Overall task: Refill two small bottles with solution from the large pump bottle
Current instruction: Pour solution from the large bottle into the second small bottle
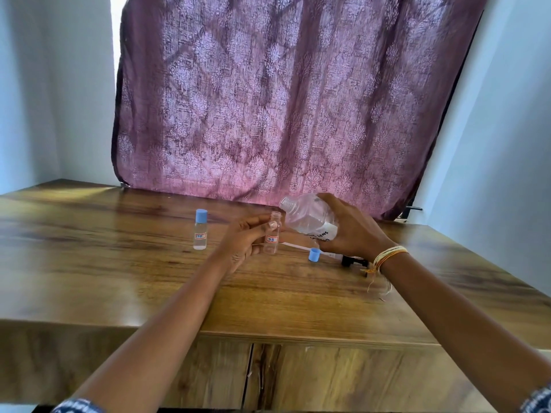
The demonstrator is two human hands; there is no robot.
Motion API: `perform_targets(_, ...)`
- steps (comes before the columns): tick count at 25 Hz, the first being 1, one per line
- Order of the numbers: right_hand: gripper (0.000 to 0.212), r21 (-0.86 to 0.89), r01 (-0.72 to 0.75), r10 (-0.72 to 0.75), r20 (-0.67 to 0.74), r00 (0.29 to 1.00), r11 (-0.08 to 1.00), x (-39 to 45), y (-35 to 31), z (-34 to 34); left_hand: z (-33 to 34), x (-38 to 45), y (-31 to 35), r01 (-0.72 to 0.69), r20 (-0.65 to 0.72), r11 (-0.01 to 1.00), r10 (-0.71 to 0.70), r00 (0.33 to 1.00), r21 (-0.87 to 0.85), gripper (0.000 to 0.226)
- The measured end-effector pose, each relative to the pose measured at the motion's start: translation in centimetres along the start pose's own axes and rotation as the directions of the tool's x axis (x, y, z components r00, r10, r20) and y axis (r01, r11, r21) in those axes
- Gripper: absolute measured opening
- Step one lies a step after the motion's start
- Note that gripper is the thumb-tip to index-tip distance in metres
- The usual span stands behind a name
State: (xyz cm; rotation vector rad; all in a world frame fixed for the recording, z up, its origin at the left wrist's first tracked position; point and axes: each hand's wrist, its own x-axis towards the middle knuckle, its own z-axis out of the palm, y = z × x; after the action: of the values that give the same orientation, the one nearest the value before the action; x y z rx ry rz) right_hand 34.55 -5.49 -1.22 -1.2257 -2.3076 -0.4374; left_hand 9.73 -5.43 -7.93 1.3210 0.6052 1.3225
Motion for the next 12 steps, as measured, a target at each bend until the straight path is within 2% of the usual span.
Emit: perform_targets(12,0.093,-0.173,0.046,-0.047,0.002,0.999,0.984,0.63,0.29,-1.02,-0.08,-0.07,0.12,-0.002,0.002,1.0,0.002,1.0,0.022,0.03)
